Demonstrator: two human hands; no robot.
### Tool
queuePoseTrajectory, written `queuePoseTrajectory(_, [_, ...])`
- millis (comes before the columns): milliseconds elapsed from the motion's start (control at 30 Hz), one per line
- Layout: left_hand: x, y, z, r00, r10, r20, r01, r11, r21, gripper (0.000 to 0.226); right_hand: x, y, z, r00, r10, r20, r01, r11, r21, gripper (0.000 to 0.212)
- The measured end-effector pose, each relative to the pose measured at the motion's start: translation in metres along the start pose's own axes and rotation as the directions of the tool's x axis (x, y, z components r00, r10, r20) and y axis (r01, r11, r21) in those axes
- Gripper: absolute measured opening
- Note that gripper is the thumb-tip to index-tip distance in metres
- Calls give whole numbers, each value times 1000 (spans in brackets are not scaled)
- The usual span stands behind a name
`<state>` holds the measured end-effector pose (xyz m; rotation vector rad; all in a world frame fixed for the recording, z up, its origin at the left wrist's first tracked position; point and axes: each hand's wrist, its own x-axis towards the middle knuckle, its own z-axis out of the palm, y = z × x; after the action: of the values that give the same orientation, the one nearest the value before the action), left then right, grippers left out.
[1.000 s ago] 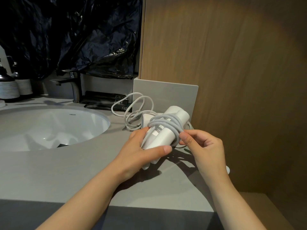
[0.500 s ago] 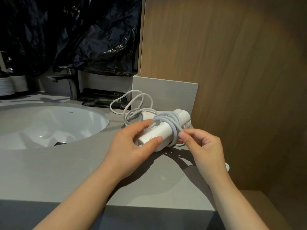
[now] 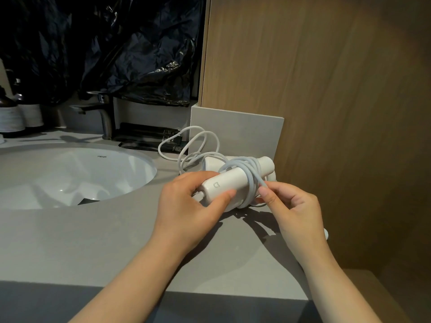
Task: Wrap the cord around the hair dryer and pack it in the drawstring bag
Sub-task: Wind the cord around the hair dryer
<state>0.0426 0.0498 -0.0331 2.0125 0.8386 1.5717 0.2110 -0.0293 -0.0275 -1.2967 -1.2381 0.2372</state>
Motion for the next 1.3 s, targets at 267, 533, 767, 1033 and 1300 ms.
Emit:
queuePoseTrajectory(267, [3, 5, -1, 992, -128, -21, 125, 986, -112, 13, -3, 1, -2, 999, -12, -52, 11, 1000, -27, 15])
queuePoseTrajectory(533, [8, 4, -10, 913, -405, -41, 379, 884, -274, 6, -7, 2, -5, 999, 38, -30, -42, 991, -129, 7])
queuePoseTrajectory(767, [-3, 21, -20, 835, -547, 49, 518, 754, -403, 15, -20, 0, -28, 998, 65, -9, -65, 964, -258, 8])
queuePoseTrajectory(1033, [-8, 33, -39, 666, -653, 362, 734, 485, -475, 21, -34, -16, -40, 990, 77, 116, -25, 920, -390, 4])
queuePoseTrajectory(1300, [-7, 32, -44, 906, -376, 193, 380, 925, 19, 23, -45, -25, -48, 988, 119, 97, -84, 948, -308, 6])
